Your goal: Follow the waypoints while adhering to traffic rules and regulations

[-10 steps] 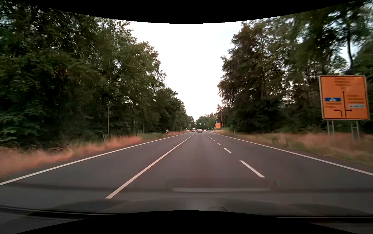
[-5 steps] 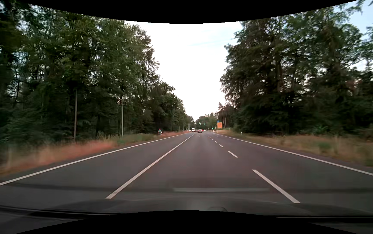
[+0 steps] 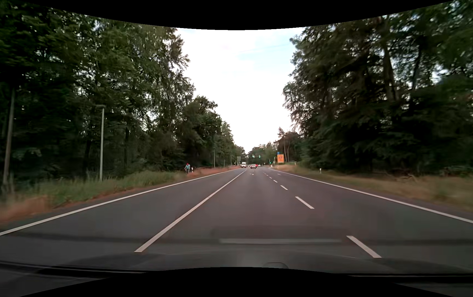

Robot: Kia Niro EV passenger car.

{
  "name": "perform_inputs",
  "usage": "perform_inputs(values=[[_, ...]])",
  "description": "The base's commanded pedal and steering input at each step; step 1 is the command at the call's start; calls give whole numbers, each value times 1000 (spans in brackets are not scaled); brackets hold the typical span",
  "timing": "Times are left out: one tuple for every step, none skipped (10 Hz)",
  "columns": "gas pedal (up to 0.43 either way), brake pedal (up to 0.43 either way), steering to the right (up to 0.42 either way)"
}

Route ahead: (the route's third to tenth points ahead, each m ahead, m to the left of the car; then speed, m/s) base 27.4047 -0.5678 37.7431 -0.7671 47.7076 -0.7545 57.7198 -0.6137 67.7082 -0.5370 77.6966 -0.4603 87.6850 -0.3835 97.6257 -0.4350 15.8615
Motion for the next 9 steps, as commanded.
perform_inputs(values=[[0,61,-4],[0,61,-4],[0,67,-4],[0,67,-4],[0,67,-4],[0,79,-4],[0,91,-4],[0,104,-4],[0,98,-4]])
